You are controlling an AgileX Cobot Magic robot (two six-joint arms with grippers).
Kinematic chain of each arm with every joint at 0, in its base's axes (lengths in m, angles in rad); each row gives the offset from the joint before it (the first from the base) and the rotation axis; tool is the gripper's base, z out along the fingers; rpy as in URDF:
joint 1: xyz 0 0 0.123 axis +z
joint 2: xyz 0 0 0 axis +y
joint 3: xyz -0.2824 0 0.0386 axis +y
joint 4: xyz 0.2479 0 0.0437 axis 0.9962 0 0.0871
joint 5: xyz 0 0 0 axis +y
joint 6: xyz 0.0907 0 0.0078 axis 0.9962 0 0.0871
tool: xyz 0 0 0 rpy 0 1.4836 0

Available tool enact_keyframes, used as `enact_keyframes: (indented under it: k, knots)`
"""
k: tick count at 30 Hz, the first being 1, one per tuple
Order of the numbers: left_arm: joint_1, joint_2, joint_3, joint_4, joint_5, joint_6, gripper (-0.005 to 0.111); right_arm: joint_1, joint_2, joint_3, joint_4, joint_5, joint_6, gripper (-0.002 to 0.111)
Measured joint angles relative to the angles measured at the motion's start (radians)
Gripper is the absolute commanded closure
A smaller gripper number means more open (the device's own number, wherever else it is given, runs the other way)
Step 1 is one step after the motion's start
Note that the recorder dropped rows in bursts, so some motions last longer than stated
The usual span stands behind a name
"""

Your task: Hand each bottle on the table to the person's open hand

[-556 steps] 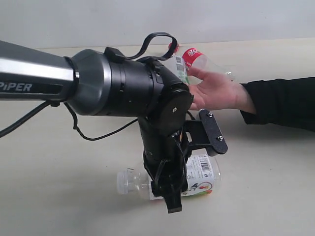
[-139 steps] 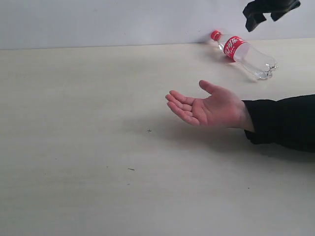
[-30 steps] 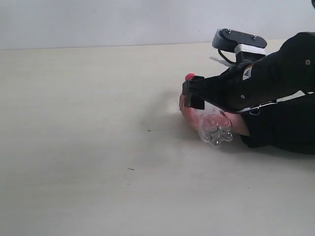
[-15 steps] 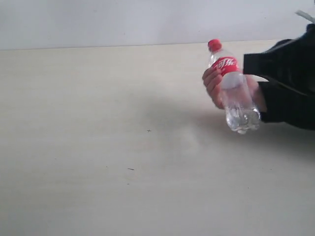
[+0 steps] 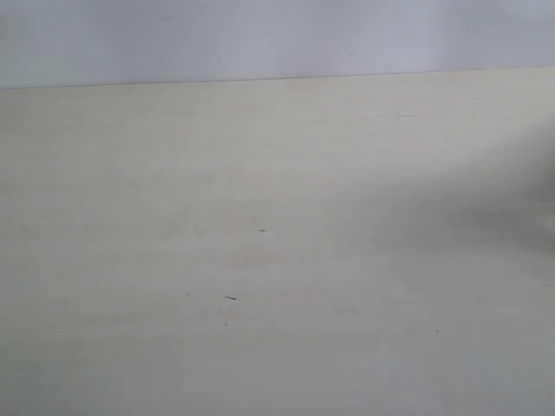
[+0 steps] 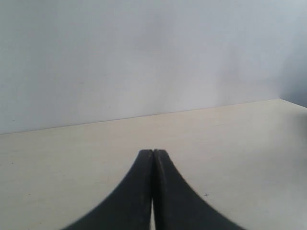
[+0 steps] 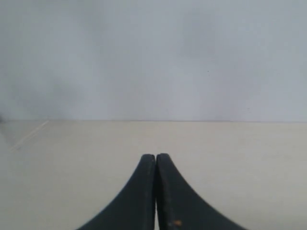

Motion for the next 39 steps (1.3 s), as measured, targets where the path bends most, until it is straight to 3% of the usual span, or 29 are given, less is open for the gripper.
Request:
enact_keyframes:
  k: [32,39]
  knots:
    - [0.000,0.000,0.000,0.000,0.000,0.000,0.106,0.000,-0.070,0.000,-0.005,0.004,-0.002,0.108]
    - [0.000,0.000,0.000,0.000,0.000,0.000,0.106,-0.128,-0.070,0.000,-0.007,-0.131,-0.017,0.108]
